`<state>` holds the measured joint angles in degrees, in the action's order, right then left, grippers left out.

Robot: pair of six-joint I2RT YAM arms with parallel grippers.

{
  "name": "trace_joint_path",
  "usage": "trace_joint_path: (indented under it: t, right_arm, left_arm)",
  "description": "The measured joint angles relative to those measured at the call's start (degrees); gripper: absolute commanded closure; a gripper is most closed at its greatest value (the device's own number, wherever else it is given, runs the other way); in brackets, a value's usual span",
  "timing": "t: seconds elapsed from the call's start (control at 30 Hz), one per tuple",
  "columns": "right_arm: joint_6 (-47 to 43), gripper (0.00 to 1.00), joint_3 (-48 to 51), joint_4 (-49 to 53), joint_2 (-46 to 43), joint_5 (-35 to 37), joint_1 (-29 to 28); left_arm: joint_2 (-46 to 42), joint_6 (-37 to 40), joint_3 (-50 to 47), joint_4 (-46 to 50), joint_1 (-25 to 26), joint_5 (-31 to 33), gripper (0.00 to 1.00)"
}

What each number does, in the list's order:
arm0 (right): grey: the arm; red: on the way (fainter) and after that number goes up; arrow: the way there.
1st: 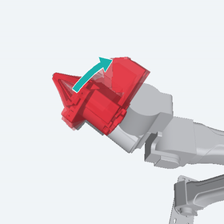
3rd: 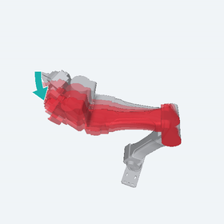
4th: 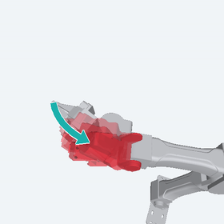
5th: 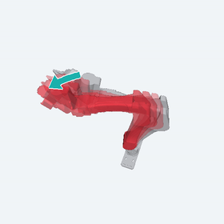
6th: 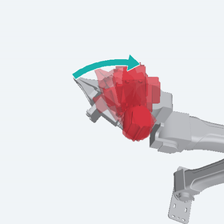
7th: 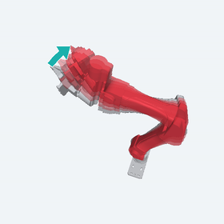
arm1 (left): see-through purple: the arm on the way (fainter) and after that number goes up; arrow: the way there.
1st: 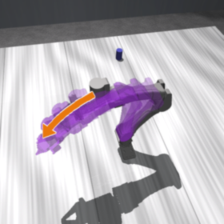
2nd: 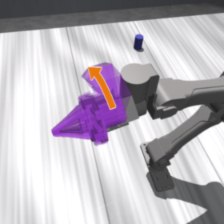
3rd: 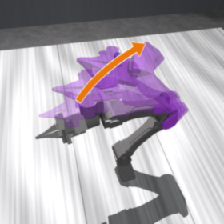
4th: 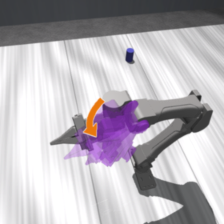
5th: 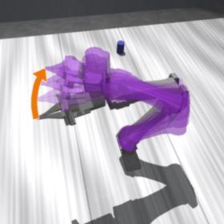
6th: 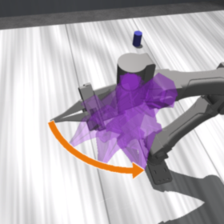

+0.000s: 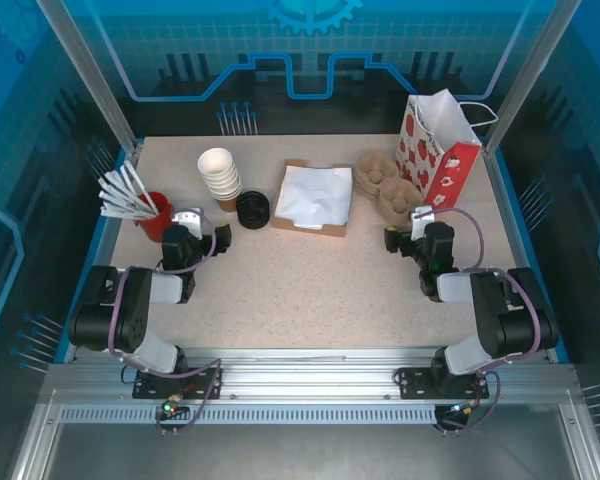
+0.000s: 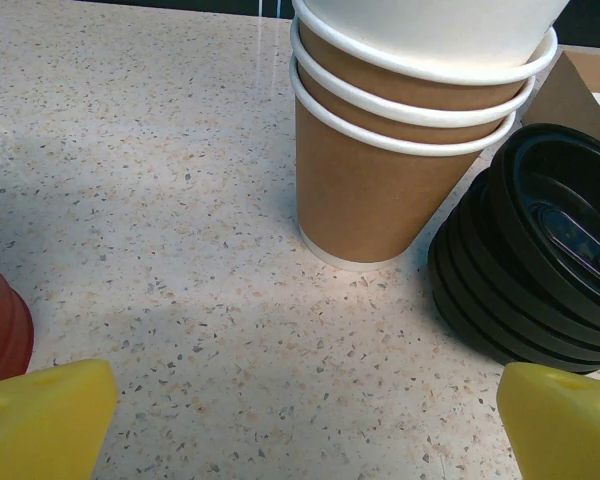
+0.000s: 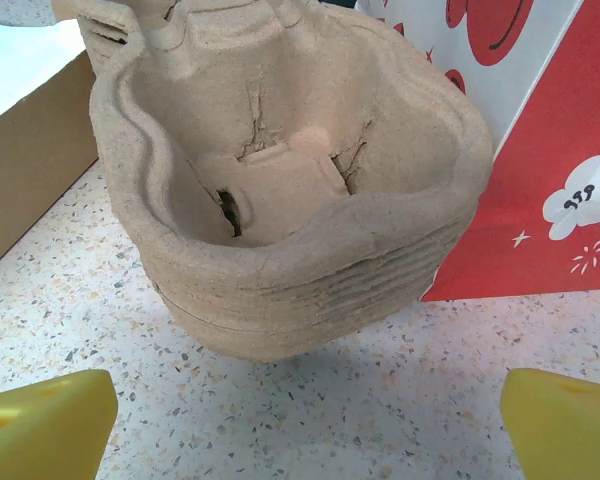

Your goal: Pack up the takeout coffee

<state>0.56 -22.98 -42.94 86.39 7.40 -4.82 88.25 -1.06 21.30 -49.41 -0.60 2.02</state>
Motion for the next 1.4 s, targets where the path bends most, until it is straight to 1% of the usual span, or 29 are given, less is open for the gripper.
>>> trace_joint_path:
  t: [0.93, 1.0, 1.1, 1.2, 1.3, 1.4]
  right_arm:
    - [0.0, 0.0, 0.0, 0.0, 0.0, 0.0, 0.0]
    - [0.0, 0.0, -0.3, 1.0, -0.3, 0.9, -0.1]
    - [0.1, 0.0, -1.6, 6.3, -4.2, 3.2, -0.5]
    - [1.6, 0.0, -2.6, 11.3, -12.0, 5.6, -0.7]
    - [4.6, 0.01, -4.1, 17.5, -21.0, 7.2, -0.7]
    - [8.2, 0.05, -6.1, 24.2, -28.7, 7.8, -1.3]
  left_arm:
    - [0.0, 0.0, 0.0, -0.1, 0.0, 0.0, 0.01]
    - [-0.2, 0.0, 0.0, -0.2, 0.0, -0.2, 0.01]
    - [-4.7, 0.0, 0.0, 3.2, 0.0, -0.4, 0.01]
    - [-14.1, -1.2, 1.1, 10.8, 0.0, -0.1, 0.01]
    - [-21.8, -5.6, 4.2, 18.4, 0.0, 1.2, 0.01]
    - [-28.9, -11.8, 6.3, 25.8, 0.0, 1.3, 0.01]
